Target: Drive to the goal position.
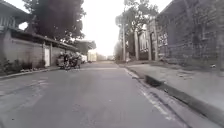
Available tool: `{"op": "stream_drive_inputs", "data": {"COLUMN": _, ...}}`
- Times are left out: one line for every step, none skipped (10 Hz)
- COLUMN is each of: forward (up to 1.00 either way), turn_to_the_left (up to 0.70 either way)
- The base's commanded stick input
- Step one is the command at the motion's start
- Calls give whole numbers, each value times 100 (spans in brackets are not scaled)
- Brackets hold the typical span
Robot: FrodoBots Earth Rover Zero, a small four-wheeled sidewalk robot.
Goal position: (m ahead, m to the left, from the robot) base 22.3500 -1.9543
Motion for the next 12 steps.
{"op": "stream_drive_inputs", "data": {"forward": 100, "turn_to_the_left": -38}}
{"op": "stream_drive_inputs", "data": {"forward": 100, "turn_to_the_left": -34}}
{"op": "stream_drive_inputs", "data": {"forward": 100, "turn_to_the_left": 0}}
{"op": "stream_drive_inputs", "data": {"forward": 100, "turn_to_the_left": 0}}
{"op": "stream_drive_inputs", "data": {"forward": 100, "turn_to_the_left": 0}}
{"op": "stream_drive_inputs", "data": {"forward": 100, "turn_to_the_left": 0}}
{"op": "stream_drive_inputs", "data": {"forward": 100, "turn_to_the_left": 0}}
{"op": "stream_drive_inputs", "data": {"forward": 100, "turn_to_the_left": 0}}
{"op": "stream_drive_inputs", "data": {"forward": 100, "turn_to_the_left": 0}}
{"op": "stream_drive_inputs", "data": {"forward": 100, "turn_to_the_left": 0}}
{"op": "stream_drive_inputs", "data": {"forward": 100, "turn_to_the_left": 0}}
{"op": "stream_drive_inputs", "data": {"forward": 100, "turn_to_the_left": 0}}
